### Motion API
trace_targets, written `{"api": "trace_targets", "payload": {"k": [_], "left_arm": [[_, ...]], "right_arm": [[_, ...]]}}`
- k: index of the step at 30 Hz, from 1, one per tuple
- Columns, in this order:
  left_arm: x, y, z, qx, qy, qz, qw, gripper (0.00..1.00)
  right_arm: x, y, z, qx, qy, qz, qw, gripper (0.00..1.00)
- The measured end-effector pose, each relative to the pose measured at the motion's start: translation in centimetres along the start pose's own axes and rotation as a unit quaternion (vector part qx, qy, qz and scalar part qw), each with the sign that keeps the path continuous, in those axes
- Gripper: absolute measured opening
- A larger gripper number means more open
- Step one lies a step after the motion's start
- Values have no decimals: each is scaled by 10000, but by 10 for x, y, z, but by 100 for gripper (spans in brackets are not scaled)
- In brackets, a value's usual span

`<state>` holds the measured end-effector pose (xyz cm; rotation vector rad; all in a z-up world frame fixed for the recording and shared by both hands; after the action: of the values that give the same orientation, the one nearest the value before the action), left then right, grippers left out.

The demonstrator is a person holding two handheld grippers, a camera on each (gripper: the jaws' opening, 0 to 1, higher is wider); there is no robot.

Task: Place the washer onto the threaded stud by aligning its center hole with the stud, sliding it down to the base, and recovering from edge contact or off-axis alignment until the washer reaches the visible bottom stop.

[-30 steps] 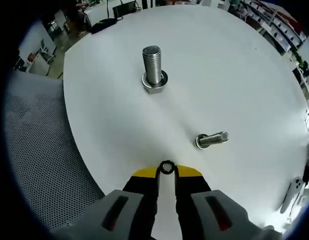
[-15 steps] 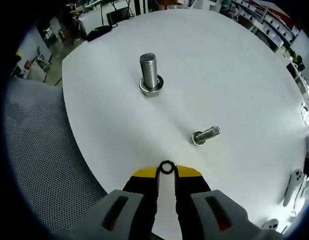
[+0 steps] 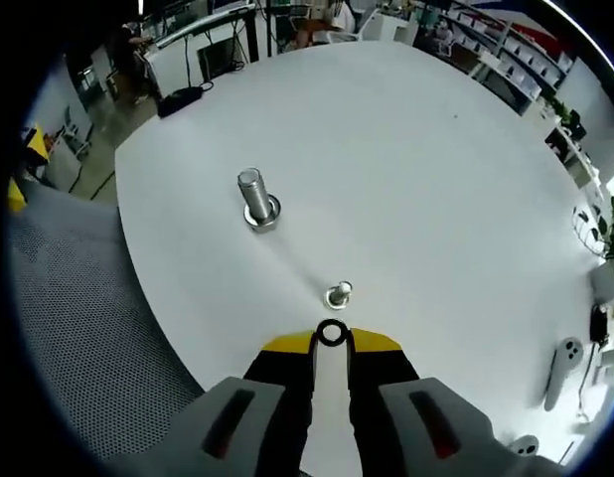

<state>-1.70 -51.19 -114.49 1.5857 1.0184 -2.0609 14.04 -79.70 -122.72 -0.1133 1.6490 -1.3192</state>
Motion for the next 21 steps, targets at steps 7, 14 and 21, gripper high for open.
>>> {"api": "trace_targets", "payload": {"k": [7,14,21], "left_arm": [[-1,0,0,19,15,27,10000,20],[-1,0,0,12,9,45,10000,19],[-1,-1,1,21,14,49,10000,19]], "right_arm": [[-11,-4,1,70,-217,168,9996,14],[-20,0,3,93,-396,253,9989,14],[-21,7,4,64,-462,142,9988,14]]}}
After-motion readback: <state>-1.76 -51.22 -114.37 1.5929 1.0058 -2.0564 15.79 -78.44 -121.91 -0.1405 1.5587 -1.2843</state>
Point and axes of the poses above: the point that each gripper's makers call its tool centre point, and the gripper's own axes: y roughly forward along the fingers, z roughly to its right, x roughly out of its underside, the point moved 10 cm from there along -y, roughly backward along the fingers, and after that the axes turned 14 degrees about z, right-handed, at the moved point
